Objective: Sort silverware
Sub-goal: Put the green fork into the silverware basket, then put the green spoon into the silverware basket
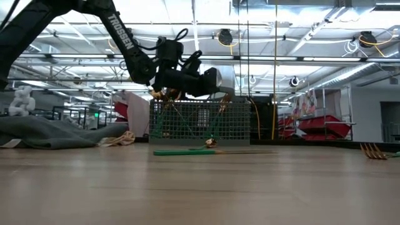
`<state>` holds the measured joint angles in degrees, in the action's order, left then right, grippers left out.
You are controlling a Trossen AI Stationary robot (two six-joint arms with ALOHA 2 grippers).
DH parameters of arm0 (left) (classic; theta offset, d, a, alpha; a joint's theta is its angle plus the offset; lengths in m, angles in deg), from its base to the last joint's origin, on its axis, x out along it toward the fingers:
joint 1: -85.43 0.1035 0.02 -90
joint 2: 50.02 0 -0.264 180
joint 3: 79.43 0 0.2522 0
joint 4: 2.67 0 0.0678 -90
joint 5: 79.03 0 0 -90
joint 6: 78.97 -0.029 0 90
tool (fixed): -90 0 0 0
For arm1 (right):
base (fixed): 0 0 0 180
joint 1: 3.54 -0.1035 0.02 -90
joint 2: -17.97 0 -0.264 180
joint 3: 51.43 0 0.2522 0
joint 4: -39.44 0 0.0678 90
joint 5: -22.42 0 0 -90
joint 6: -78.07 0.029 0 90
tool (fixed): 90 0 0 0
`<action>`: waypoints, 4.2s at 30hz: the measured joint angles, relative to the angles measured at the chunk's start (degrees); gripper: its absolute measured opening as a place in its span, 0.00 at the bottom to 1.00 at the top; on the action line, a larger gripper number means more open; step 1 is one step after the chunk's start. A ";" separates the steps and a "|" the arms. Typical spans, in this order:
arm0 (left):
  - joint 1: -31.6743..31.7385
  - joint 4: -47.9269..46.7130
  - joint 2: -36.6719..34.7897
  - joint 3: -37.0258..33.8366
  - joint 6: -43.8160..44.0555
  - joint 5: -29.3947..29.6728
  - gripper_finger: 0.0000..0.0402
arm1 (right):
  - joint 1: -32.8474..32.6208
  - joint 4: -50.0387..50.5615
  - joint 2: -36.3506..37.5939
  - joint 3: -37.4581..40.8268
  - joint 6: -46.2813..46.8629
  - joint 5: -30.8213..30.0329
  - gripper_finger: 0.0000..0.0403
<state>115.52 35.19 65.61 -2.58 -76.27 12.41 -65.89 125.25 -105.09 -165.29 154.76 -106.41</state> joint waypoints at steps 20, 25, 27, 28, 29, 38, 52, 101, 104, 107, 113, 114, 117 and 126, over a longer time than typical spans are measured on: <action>0.14 -1.99 -1.03 0.02 -5.09 -6.09 0.34 | 0.00 -1.86 0.00 0.00 0.21 0.09 0.39; 0.12 -7.10 -4.29 0.02 -5.20 -4.80 0.43 | 0.00 -1.93 0.00 0.00 0.21 0.11 0.39; 0.14 -11.37 -6.36 0.03 -6.30 -4.35 0.44 | 0.00 -1.96 0.00 0.00 0.21 0.09 0.39; 0.14 -13.74 -7.72 0.02 -6.52 -4.11 0.45 | 0.00 -1.97 0.00 0.00 0.21 0.09 0.38; 0.14 -15.81 -9.24 0.02 -6.58 -3.57 0.45 | 0.00 -1.97 0.00 0.00 0.21 0.09 0.39; -2.64 -48.09 -30.14 0.10 -4.00 -2.73 0.45 | 0.00 -1.86 0.00 0.00 -0.08 0.07 0.39; -14.85 -71.19 -29.22 0.11 14.52 5.10 0.45 | 0.77 -1.75 0.00 0.02 -2.41 -2.17 0.39; -17.17 -74.58 0.79 15.58 23.52 -0.23 0.45 | 0.35 -5.46 0.00 0.02 -4.62 -1.68 0.39; -17.21 -74.59 1.36 15.58 23.54 -0.10 0.45 | 0.35 -5.46 0.00 0.02 -4.81 -1.76 0.39; -17.21 -74.02 2.33 15.63 23.54 -0.08 0.45 | 0.35 -5.46 0.00 0.02 -4.84 -1.79 0.39; -17.10 -73.41 4.90 15.91 23.79 -2.25 0.44 | 0.35 -5.46 0.00 0.02 -5.14 -1.76 0.39; -17.10 -73.40 5.37 15.91 23.82 -2.66 0.43 | 0.35 -5.44 0.00 0.02 -5.33 -1.76 0.39; -17.01 -73.38 6.33 15.93 23.53 -3.38 0.35 | 0.35 -5.40 0.00 0.02 -5.41 -1.75 0.39; -16.58 -72.88 6.64 15.82 17.93 -5.32 0.03 | 0.35 -5.42 0.00 0.02 -5.41 -1.68 0.39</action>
<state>98.95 -37.69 72.26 13.24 -58.34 7.09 -65.54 119.83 -105.09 -165.26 149.35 -108.10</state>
